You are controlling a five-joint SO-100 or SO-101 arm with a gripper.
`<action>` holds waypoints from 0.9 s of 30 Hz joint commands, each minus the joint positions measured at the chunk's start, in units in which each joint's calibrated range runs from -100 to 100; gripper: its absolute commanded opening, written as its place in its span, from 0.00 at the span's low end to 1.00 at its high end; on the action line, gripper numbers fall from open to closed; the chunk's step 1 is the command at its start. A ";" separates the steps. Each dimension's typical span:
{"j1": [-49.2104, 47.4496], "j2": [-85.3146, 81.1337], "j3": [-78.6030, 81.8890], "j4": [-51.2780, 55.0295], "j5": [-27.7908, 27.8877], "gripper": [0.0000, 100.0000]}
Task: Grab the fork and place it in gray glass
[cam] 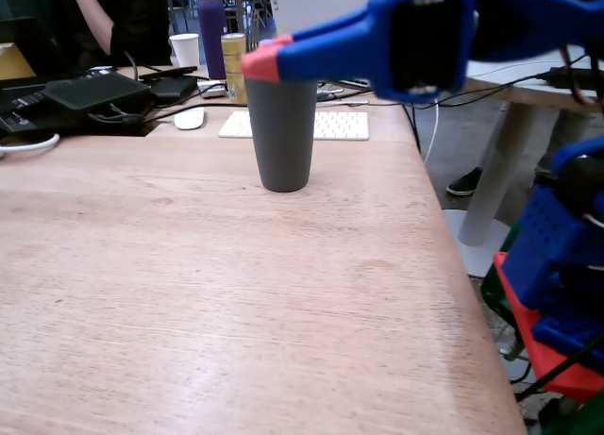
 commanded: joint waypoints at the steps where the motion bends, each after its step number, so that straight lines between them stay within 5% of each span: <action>1: 1.28 -5.22 4.36 -0.09 -0.10 0.00; 9: 1.62 -23.48 30.60 2.13 -0.10 0.00; 17: 1.95 -26.49 31.36 24.79 -5.13 0.00; 27: 1.62 -26.57 31.36 25.53 -4.88 0.00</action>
